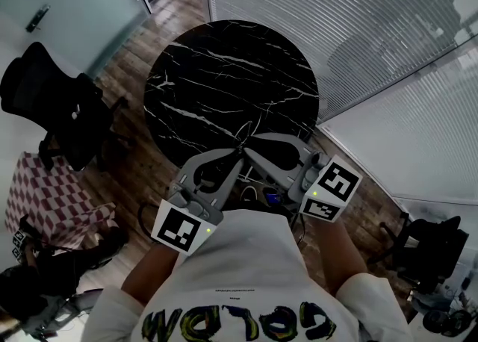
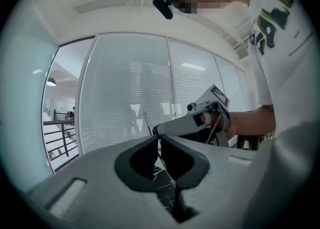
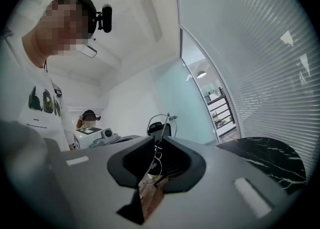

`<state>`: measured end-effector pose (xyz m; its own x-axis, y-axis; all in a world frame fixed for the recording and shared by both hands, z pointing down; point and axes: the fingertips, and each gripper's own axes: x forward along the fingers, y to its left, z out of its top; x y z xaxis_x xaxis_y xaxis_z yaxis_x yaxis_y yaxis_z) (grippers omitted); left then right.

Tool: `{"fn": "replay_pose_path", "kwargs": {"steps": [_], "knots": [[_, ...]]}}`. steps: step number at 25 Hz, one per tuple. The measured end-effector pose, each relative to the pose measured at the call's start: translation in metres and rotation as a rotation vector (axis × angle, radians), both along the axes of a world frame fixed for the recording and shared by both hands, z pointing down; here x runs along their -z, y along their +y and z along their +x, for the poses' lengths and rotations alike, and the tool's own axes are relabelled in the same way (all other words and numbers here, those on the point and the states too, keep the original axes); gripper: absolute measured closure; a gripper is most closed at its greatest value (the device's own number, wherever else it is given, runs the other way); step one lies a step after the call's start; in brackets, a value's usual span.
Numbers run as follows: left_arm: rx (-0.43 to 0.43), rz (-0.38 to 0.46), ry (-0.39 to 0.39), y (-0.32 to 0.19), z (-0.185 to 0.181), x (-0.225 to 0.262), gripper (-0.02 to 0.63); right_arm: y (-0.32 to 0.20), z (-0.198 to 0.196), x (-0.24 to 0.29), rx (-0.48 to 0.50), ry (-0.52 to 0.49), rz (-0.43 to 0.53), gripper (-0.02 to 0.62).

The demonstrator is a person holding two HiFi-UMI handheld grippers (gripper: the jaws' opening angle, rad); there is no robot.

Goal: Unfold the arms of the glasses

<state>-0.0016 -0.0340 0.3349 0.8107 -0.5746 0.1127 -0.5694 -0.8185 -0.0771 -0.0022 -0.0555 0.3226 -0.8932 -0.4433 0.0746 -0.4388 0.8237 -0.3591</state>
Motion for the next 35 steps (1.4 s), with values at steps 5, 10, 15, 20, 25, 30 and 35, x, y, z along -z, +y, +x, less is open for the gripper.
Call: {"fn": "replay_pose_path", "kwargs": {"steps": [5,10,15,20,25,30,35], "knots": [[-0.018,0.021,-0.049,0.001,-0.001,-0.002,0.589,0.001,-0.001,0.0,0.006,-0.02,-0.012,0.571],[-0.018,0.023,-0.044,0.003,-0.003,-0.002,0.589,0.003,-0.001,0.0,0.002,-0.021,-0.009,0.583],[-0.006,0.026,-0.049,0.002,-0.006,-0.003,0.591,0.006,-0.001,-0.001,0.005,-0.003,-0.003,0.586],[0.004,0.027,-0.052,-0.001,-0.005,-0.005,0.591,0.006,0.002,-0.004,0.012,0.011,-0.004,0.587],[0.01,0.03,-0.061,-0.003,-0.009,-0.005,0.591,0.007,0.001,-0.004,0.032,0.017,-0.012,0.588],[0.016,0.033,-0.078,-0.007,-0.012,-0.007,0.591,0.007,0.003,-0.005,0.04,0.02,-0.013,0.588],[0.035,0.031,-0.074,-0.012,-0.016,-0.009,0.591,0.006,0.006,-0.003,0.035,0.015,-0.011,0.591]]}}
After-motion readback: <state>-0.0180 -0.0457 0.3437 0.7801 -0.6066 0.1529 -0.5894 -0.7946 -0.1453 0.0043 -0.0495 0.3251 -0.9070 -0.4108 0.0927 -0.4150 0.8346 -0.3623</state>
